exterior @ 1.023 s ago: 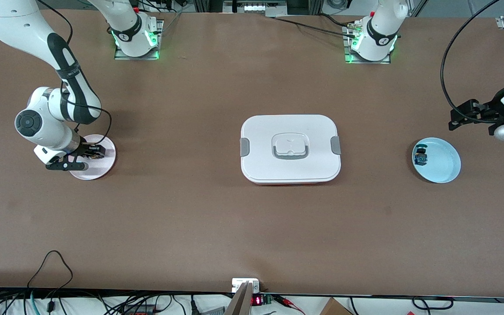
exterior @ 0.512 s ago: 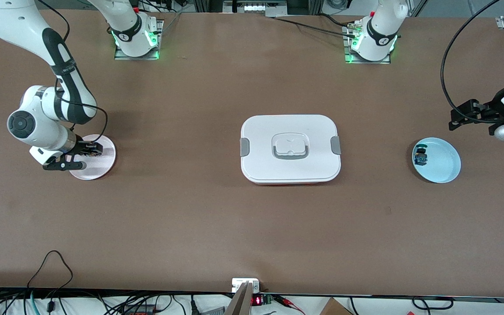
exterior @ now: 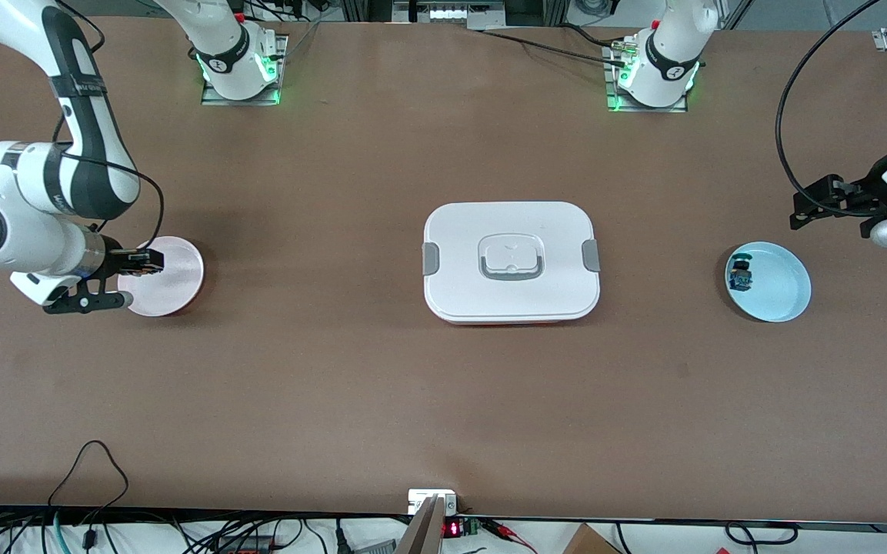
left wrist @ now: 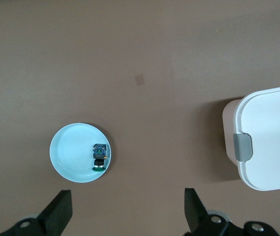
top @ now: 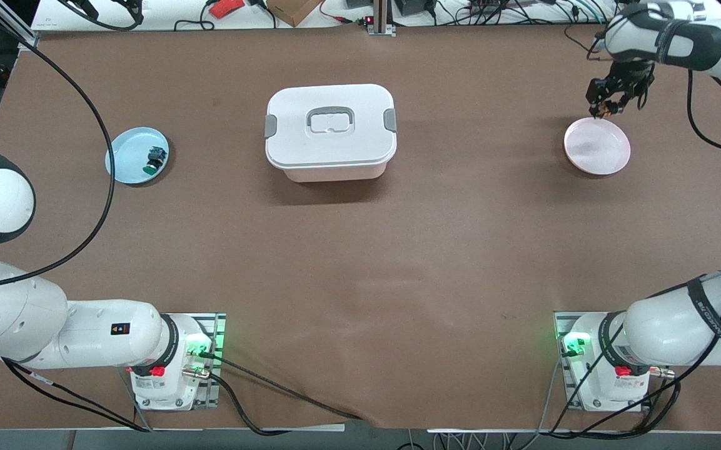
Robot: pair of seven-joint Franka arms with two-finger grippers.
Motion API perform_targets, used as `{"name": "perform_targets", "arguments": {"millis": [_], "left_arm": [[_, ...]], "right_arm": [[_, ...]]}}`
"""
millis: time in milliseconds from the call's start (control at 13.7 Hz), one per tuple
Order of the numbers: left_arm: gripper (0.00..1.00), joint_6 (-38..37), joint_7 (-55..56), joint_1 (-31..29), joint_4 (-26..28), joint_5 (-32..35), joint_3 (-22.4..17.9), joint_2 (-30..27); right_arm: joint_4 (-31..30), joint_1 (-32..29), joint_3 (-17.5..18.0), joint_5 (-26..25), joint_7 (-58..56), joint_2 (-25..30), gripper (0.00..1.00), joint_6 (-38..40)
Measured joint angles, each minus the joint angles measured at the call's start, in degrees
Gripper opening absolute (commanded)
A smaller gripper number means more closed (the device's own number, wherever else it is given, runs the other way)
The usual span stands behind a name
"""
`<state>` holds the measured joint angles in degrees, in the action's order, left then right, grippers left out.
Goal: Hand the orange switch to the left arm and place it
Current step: 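Lift the orange switch with the right gripper above the box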
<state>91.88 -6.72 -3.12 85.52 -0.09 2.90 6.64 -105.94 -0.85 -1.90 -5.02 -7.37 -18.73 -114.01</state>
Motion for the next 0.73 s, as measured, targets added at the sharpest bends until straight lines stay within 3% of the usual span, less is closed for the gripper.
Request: {"name": "perform_targets", "arguments": {"millis": [439, 731], "left_arm": [[1.0, -4.24, 0.0, 0.49, -0.08, -1.1, 0.69, 0.0], [1.0, -4.45, 0.0, -1.23, -0.03, -6.54, 0.37, 0.8]], "right_arm": [[9.0, 2.03, 6.42, 2.16, -0.38, 4.59, 0.02, 11.3], [13.58, 4.22, 6.79, 18.91, -1.72, 7.92, 0.02, 14.4]]}}
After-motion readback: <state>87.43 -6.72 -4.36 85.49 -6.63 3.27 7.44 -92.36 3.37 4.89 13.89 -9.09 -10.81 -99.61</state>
